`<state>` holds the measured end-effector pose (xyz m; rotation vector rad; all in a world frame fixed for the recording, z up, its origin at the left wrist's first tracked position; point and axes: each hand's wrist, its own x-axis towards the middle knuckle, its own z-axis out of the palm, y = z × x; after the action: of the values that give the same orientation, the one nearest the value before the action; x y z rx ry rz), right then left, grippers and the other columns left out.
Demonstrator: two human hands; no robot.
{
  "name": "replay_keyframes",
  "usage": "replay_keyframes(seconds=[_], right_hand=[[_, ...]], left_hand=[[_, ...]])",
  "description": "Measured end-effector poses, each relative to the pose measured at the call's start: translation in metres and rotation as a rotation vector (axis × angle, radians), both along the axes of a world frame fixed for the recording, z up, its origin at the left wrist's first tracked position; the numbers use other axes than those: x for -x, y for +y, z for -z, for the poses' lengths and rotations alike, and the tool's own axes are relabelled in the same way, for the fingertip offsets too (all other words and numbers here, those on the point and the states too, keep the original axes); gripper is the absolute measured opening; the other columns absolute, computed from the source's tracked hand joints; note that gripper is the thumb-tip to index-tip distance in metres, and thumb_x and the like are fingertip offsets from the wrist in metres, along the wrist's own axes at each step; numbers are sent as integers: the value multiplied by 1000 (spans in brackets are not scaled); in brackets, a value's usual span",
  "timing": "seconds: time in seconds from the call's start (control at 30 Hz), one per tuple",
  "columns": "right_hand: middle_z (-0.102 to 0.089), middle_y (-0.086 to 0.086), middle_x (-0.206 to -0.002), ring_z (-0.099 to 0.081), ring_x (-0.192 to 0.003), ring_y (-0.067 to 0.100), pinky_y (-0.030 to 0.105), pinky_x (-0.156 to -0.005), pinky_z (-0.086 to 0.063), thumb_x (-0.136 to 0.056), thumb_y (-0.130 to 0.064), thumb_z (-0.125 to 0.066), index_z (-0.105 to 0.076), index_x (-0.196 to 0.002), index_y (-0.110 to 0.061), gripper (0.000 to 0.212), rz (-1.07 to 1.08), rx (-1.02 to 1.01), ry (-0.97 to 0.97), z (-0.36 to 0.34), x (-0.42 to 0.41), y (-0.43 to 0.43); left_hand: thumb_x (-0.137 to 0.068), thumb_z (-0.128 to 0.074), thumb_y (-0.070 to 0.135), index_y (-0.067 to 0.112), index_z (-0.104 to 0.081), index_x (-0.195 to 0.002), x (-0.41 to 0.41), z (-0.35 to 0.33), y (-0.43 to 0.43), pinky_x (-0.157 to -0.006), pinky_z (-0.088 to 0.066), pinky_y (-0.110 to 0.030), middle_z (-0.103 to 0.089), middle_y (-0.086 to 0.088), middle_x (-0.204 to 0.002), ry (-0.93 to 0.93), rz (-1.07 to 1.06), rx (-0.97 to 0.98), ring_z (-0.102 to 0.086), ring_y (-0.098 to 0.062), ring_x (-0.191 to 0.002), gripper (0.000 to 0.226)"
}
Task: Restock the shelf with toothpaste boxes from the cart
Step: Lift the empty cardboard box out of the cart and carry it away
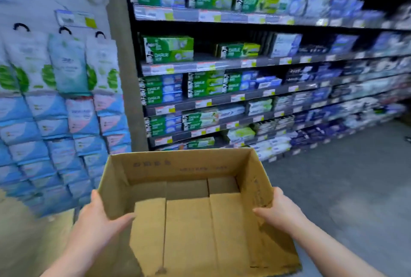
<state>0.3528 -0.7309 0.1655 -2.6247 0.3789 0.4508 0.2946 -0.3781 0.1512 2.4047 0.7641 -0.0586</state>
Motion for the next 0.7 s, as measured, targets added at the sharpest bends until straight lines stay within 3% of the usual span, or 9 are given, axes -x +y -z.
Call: replay_keyframes(seconds=[0.17,0.27,0.43,0.7], right_hand=[[-55,4,-122,-55,-111,25,31,-77,-43,-77,-46,-63,-35,-119,-17,58,201,-35,4,-3,26,-129],[-57,4,-118,-55,-110,26,31,-79,-44,-77,-45,-64,-35,-112,-18,53,316,-44,-11,-4,45,-191],[-52,8,-129,-51,-119,28,33,-93,-44,-77,-45,-66,-34,-125,-13,66,509,-41,-8,-5,71,-273],[-53,8,-130,-52,-118,27,32,-91,-45,-77,-45,-66,-34,-128,-12,69,780,-46,14,0,68,-384]], left_hand=[[-60,-74,59,8,-12,-147,-47,6,-115,-98,-43,-43,-45,-21,-138,1,204,6,-45,-35,-126,118],[-60,-73,62,12,-6,-148,-76,5,-181,-93,-47,-43,-46,-18,-137,34,317,35,-49,-33,-122,122],[-65,-69,62,14,0,-149,-121,1,-287,-98,-42,-41,-33,-14,-148,56,502,-38,-40,-32,-131,119],[-65,-69,62,16,-3,-149,-209,14,-447,-99,-44,-45,-36,-17,-146,16,756,-65,-43,-34,-129,116]])
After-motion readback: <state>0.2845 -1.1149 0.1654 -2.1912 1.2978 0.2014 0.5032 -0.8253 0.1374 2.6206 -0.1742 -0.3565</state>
